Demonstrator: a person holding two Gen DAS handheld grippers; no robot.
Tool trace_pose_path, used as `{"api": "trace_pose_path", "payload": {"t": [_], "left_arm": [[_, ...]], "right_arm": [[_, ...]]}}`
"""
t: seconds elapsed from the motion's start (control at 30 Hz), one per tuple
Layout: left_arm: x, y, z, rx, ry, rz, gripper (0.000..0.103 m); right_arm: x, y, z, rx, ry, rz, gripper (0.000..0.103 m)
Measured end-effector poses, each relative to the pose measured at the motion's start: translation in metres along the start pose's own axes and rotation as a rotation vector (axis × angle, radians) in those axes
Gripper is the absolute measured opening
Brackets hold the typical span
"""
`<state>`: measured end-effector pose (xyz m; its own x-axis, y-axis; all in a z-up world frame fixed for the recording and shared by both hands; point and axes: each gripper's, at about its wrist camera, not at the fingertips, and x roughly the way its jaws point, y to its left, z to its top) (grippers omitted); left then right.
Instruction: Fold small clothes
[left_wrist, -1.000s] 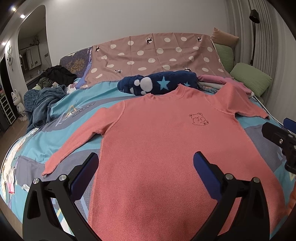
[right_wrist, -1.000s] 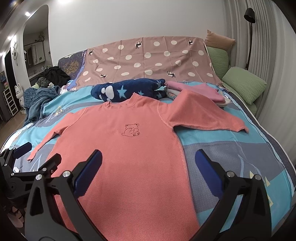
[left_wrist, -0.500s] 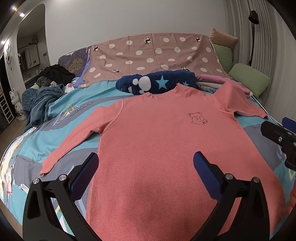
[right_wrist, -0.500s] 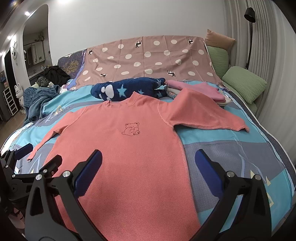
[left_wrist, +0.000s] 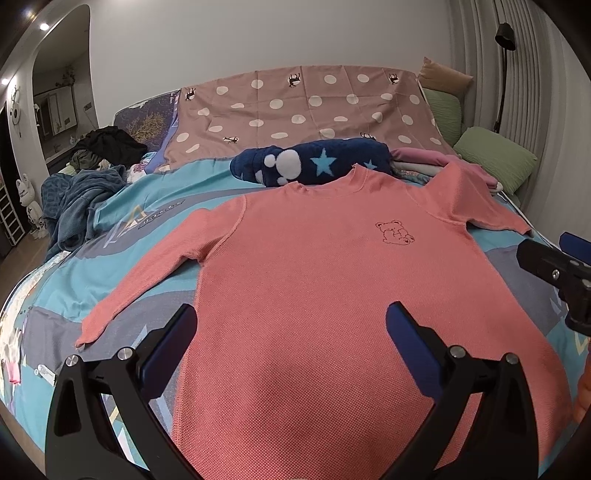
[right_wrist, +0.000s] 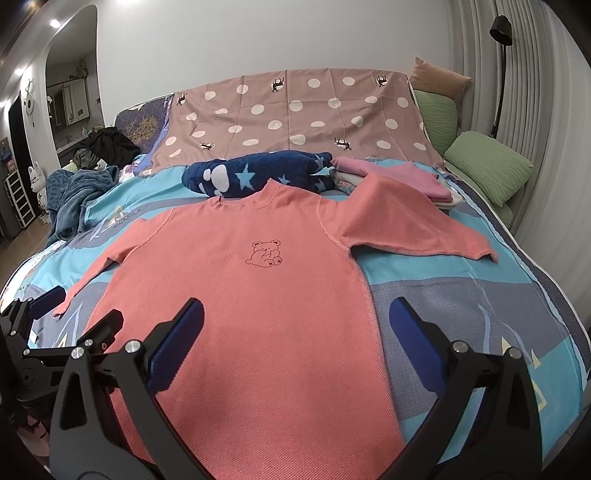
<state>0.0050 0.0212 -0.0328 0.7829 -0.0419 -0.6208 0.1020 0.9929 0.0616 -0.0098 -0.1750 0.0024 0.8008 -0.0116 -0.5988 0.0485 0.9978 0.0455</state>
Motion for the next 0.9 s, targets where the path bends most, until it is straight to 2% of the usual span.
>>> {"api": "trace_pose_path", "payload": {"t": [0.9], "left_arm": [[0.0044,0.0086,-0.0027,-0.024,0.006,-0.039,0.102]], "right_arm": [[0.0063,0.0032,-0.0033,-0.01,0.015,-0.008,0.101]]}}
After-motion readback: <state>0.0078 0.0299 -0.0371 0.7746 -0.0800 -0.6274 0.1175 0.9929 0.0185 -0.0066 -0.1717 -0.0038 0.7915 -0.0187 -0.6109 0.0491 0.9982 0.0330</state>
